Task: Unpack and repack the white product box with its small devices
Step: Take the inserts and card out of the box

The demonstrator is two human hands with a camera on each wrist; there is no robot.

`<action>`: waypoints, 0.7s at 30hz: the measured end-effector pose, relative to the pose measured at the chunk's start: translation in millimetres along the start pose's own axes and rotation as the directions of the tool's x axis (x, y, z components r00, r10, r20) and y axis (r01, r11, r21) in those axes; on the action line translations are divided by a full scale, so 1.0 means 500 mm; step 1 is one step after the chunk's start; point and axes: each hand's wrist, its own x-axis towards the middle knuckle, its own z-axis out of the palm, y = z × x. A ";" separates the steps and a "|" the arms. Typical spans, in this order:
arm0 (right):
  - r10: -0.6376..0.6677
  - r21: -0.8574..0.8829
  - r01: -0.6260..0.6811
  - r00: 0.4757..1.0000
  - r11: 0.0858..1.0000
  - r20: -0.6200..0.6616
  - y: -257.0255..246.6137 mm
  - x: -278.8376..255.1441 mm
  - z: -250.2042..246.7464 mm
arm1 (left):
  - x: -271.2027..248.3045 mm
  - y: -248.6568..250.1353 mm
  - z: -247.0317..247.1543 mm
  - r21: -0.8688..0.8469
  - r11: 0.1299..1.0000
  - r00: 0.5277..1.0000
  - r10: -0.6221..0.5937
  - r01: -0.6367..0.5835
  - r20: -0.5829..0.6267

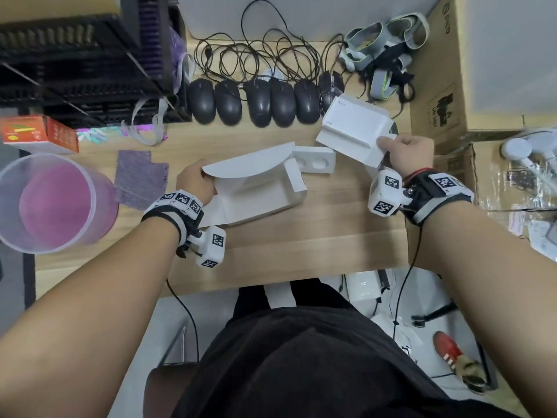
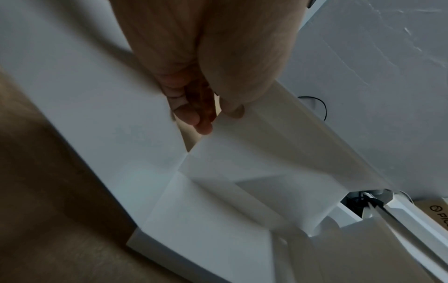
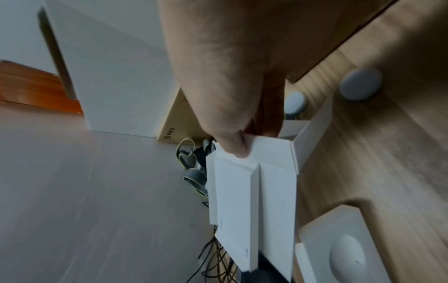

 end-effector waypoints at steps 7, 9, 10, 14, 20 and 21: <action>-0.095 0.129 0.072 0.979 0.989 0.179 -0.052 -0.057 -0.021 | 0.018 -0.010 -0.004 -0.163 0.981 0.989 -0.122 0.107 -0.086; -0.114 0.166 0.067 0.949 0.984 0.292 -0.072 -0.079 -0.016 | -0.001 0.010 -0.016 -0.216 0.968 0.980 -0.153 0.124 -0.125; -0.135 0.172 0.078 0.925 0.982 0.355 -0.083 -0.092 -0.009 | -0.010 0.015 -0.016 -0.212 0.966 0.978 -0.173 0.145 -0.120; -0.225 0.186 0.145 0.806 0.972 0.548 -0.126 -0.160 0.047 | -0.023 0.019 -0.016 -0.248 0.959 0.982 -0.167 0.140 -0.091; -0.182 0.252 -0.024 0.625 0.968 0.759 -0.161 -0.285 0.179 | -0.048 -0.048 -0.044 0.498 0.858 0.923 -0.284 0.124 0.259; -0.172 0.268 -0.074 0.598 0.961 0.782 -0.159 -0.299 0.198 | -0.046 -0.058 -0.048 0.552 0.829 0.928 -0.272 0.090 0.256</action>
